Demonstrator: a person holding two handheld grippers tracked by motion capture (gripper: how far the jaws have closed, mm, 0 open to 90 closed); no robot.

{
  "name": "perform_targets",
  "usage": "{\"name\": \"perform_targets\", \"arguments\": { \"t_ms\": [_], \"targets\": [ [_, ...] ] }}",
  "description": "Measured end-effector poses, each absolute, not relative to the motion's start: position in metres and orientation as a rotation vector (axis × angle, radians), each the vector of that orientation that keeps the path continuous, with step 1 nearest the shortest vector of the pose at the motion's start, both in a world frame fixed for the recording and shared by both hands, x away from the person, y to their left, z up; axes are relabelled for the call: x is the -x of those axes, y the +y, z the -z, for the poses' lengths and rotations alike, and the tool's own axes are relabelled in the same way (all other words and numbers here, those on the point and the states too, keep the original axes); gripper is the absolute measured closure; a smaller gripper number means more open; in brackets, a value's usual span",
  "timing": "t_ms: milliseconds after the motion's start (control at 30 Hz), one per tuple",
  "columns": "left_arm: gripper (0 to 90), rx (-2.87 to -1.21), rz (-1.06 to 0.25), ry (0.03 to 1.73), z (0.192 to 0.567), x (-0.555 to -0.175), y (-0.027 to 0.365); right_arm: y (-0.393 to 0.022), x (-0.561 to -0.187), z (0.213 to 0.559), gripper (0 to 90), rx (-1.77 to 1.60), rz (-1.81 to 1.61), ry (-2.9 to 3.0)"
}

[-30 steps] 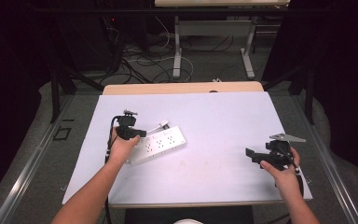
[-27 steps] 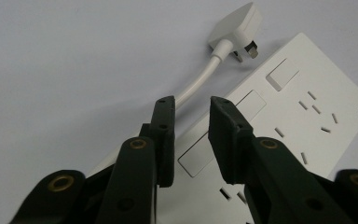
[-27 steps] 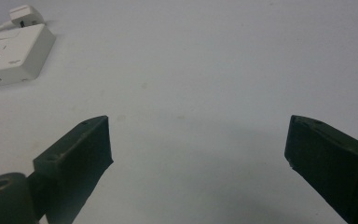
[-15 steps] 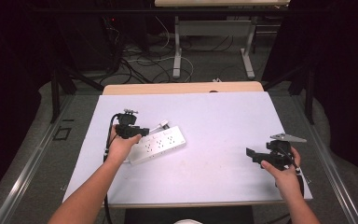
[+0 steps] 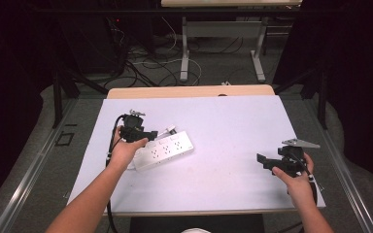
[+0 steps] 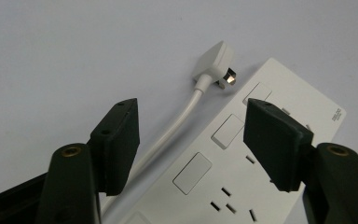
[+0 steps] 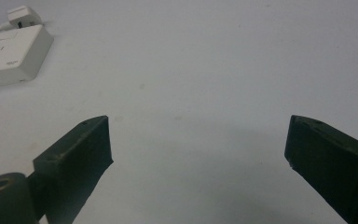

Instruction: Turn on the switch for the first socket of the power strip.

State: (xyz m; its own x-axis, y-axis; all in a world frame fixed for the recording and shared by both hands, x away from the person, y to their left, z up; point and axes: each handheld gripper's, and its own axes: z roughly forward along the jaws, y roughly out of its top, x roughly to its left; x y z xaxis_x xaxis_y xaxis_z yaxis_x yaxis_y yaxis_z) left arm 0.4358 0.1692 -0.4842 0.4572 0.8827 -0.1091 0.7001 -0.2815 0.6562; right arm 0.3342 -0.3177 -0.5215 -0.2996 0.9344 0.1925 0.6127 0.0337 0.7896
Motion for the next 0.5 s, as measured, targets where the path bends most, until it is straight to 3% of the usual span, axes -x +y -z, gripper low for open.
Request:
{"name": "perform_targets", "arguments": {
  "t_ms": [500],
  "targets": [
    [25.4,-2.026,-0.373,1.272,0.470,-0.430,0.169,-0.318,-0.334,0.521,6.6,-1.561,-1.162,1.940]
  ]
}}
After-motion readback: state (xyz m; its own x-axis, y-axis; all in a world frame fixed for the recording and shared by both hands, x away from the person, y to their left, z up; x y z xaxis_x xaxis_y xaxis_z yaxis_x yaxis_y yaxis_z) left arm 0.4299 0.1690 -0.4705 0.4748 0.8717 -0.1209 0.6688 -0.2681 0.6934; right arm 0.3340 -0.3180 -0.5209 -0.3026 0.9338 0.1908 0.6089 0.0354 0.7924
